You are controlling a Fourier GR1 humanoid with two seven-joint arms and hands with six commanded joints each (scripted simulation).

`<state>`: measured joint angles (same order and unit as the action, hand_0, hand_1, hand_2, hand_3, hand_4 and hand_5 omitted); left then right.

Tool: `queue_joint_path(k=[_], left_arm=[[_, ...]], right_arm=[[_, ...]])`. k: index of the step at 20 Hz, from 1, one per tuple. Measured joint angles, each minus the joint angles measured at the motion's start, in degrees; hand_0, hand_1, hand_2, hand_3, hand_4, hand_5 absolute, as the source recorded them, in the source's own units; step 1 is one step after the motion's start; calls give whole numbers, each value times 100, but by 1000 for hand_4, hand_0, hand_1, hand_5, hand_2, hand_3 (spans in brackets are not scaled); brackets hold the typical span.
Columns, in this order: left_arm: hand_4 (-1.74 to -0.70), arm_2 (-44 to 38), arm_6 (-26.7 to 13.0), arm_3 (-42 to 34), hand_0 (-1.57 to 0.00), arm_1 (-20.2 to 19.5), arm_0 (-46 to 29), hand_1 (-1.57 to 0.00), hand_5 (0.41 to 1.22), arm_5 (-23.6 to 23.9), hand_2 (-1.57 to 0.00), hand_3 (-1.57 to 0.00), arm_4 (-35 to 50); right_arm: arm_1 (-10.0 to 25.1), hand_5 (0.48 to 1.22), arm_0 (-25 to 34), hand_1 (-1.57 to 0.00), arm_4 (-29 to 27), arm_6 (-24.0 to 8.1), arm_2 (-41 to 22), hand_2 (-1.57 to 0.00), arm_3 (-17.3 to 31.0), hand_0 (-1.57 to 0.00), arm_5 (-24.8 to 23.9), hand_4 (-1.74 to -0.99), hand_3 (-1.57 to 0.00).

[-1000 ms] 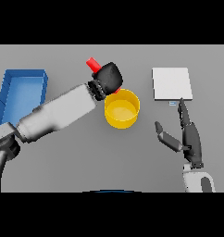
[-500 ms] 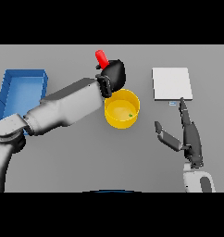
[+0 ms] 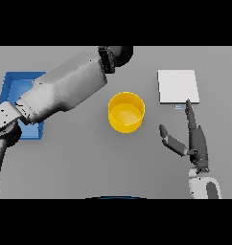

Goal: Pick up the red beaker and tilt it to pour out 1 green nut into yellow bowl. Pick up the yellow bowl and place it on the metallic measuring scale.

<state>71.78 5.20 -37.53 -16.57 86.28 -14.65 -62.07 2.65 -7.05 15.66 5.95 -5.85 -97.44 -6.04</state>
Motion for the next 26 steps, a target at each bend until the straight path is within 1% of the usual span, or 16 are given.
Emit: queue_joint_path(k=[1, 3, 4, 6, 8, 10, 13, 15, 16, 17, 18, 20, 22, 23, 25, 26], left_arm=[[-1699, -114, 29, 88, -1571, -91, 134, -1571, 1221, 107, -1461, -1041, 100], [-1705, -375, 124, 308, -1571, -298, 434, -1571, 1221, 212, -1501, -1232, 359], [-1709, -528, 58, 516, -1571, -323, 625, -1571, 1221, 197, -1515, -1300, 491], [-1720, -924, -95, 939, -1571, -368, 840, -1571, 1221, 153, -1535, -1397, 878], [-1727, -1468, -362, 1413, -1571, -556, 847, -1571, 1221, 219, -1548, -1379, 1432], [-1732, -2121, -906, 1772, -1571, -762, 759, -1571, 1221, 326, -1556, -1360, 2104], [-1736, -2934, -900, 2002, -1571, -1244, 353, -1571, 1221, 782, -1563, -1396, 3143], [-1738, -3293, -1035, 1957, -1571, -1491, 23, -1571, 1221, 1027, -1566, -1426, 3697], [-1739, -3476, -990, 1861, -1571, -1689, -204, -1571, 1221, 1176, -1567, -1428, 3992], [-1739, -3634, -1096, 1746, -1571, -1837, -424, -1571, 1221, 1320, -1568, -1414, 4260], [-1739, -3725, -1397, 1586, -1571, -1920, -670, -1571, 1221, 1496, -1569, -1415, 4473], [-1740, -4015, -1718, 1098, -1571, -2202, -1259, -1571, 1221, 1944, -1569, -1446, 5006], [-1740, -4157, -2062, 423, -1571, -2407, -1985, -1571, 1221, 2370, -1570, -1451, 5444], [-1740, -4229, -2341, 93, -1571, -2497, -2287, -1571, 1221, 2574, -1570, -1458, 5639], [-1741, -4243, -2873, -691, -1571, -2677, -2991, -1571, 1221, 2965, -1570, -1452, 5937], [-1741, -4235, -3150, -1056, -1571, -2793, -3321, -1571, 1221, 3179, -1571, -1450, 6033]], right_arm=[[-43, 596, 13, 1, 30, -13, -41, 1, -21, 1, -16, -1186, 1], [-98, 593, 80, 1, -81, -80, -55, 1, 46, 1, 68, -1181, 1], [-71, 593, 90, 1, -170, 0, -4, 1, 57, 1, 105, -1182, 1], [-67, 597, 75, 1, -329, -16, 36, 1, 72, 1, 206, -1193, 1], [-71, 594, 70, 1, -345, 53, 33, 1, 90, 1, 216, -1199, 1], [-66, 592, 122, 1, -353, 29, 34, 1, 141, 1, 231, -1222, 1], [18, 587, 154, 1, -455, 69, 120, 1, 182, 1, 280, -1222, 1], [26, 586, 174, 1, -484, 163, 82, 1, 218, 1, 363, -1222, 1], [49, 587, 131, 1, -418, 216, 66, 1, 210, 1, 335, -1226, 1], [102, 591, 159, 1, -418, 255, 100, 1, 215, 1, 330, -1223, 1], [119, 595, 162, 1, -382, 302, 96, 1, 271, 1, 325, -1217, 1], [84, 604, 190, 1, -389, 278, 66, 1, 368, 1, 356, -1212, 1], [107, 620, 118, 1, -263, 367, -6, 1, 276, 1, 325, -1209, 1], [160, 631, 179, 1, -251, 292, 31, 1, 292, 1, 312, -1210, 1], [178, 649, 179, 1, -192, 278, -22, 1, 286, 1, 339, -1210, 1], [276, 653, 140, 1, -248, 287, 42, 1, 231, 1, 382, -1206, 1]])
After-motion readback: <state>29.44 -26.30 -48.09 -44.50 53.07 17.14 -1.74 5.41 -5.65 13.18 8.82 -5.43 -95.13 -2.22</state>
